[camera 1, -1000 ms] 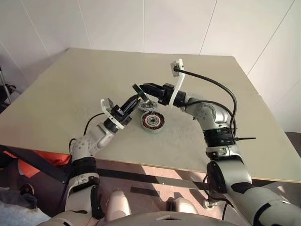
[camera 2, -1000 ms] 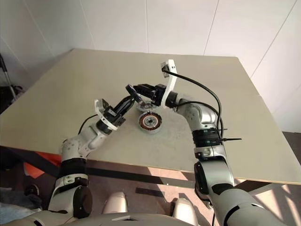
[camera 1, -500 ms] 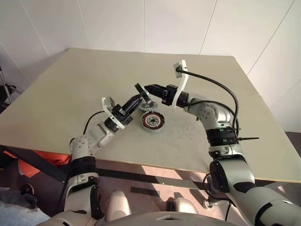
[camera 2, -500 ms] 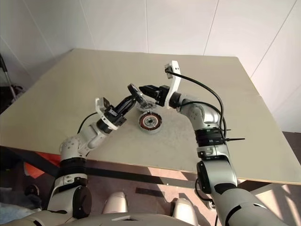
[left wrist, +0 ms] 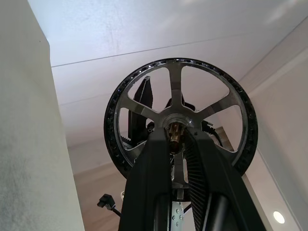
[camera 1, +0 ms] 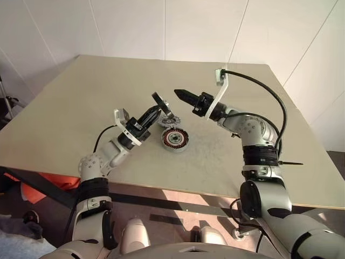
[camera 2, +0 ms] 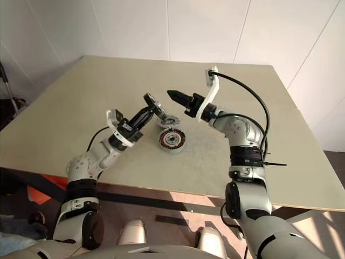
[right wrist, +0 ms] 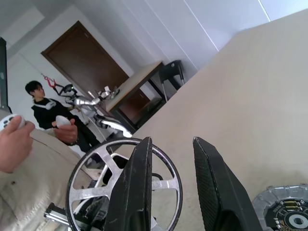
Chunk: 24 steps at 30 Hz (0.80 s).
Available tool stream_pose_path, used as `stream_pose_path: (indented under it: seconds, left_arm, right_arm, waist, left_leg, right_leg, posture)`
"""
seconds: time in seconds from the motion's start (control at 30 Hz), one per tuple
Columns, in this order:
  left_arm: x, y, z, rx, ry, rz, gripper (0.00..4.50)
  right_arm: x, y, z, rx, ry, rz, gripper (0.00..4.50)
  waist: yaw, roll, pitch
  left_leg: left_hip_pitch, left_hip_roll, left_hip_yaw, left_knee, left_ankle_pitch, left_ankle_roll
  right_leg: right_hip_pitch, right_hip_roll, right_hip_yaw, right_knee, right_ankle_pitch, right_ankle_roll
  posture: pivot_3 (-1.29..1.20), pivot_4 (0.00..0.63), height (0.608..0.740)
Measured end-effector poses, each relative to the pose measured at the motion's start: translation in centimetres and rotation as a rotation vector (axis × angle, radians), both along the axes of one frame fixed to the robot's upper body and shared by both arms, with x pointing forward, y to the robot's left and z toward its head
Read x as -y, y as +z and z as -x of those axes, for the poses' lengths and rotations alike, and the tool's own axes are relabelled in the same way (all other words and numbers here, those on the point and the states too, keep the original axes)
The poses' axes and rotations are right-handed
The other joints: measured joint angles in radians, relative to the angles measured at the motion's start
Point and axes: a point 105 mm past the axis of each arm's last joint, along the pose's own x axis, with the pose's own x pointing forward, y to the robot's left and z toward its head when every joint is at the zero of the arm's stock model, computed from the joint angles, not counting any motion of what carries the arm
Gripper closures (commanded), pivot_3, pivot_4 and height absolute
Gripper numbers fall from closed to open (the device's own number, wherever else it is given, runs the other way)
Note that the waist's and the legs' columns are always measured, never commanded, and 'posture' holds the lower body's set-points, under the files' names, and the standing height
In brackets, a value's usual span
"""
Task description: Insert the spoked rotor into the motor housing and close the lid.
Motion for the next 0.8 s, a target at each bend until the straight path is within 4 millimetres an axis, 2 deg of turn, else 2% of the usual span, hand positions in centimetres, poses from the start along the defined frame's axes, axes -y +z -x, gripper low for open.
stream_pose_path:
  seconds: [0.4,0.8]
  left_arm:
    - [0.0,0.0,-0.1,0.005,0.005,-0.006,4.36]
    - [-0.1,1.1,-0.7,0.041,0.035,0.011,4.36]
  right_arm:
    - [-1.0,0.1,0.8,-0.046,0.073,-0.052,3.02]
    - [-1.4,-0.3,1.3,-0.05,0.094,-0.031,3.02]
  waist:
    - [0.002,0.0,0.0]
    - [0.017,0.0,0.0]
  left_leg:
    - [0.0,0.0,0.0,0.0,0.0,0.0]
    - [0.0,0.0,0.0,0.0,0.0,-0.001]
  right_leg:
    - [0.0,0.0,0.0,0.0,0.0,0.0]
    - [0.0,0.0,0.0,0.0,0.0,0.0]
  posture:
    - [0.0,0.0,0.74]
    - [0.0,0.0,0.74]
